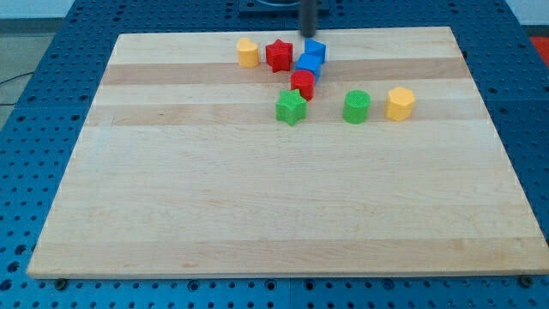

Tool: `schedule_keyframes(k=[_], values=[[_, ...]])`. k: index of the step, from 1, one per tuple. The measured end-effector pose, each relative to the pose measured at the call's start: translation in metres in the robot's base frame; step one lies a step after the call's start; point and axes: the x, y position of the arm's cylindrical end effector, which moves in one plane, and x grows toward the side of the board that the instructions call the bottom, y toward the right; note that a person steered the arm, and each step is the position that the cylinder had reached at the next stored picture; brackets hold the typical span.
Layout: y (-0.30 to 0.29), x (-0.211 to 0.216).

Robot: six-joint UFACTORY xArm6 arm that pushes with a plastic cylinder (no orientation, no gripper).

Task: Move yellow hexagon into green circle

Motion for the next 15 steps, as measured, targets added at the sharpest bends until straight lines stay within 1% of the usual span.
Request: schedule_keyframes(k=[1, 2, 3, 4, 6, 7, 8, 9, 10, 11, 12, 13, 14, 15], values=[[0.062, 0.009], [0.108, 0.048], [0.118, 0.054], [0.092, 0.101], [0.082, 0.144], [0.088, 0.173], [0.123, 0.164], [0.170, 0.189], [0.146, 0.236], [0.100, 0.263], [0.090, 0.255], [0.090, 0.232], [0.096, 0.225], [0.118, 0.220]])
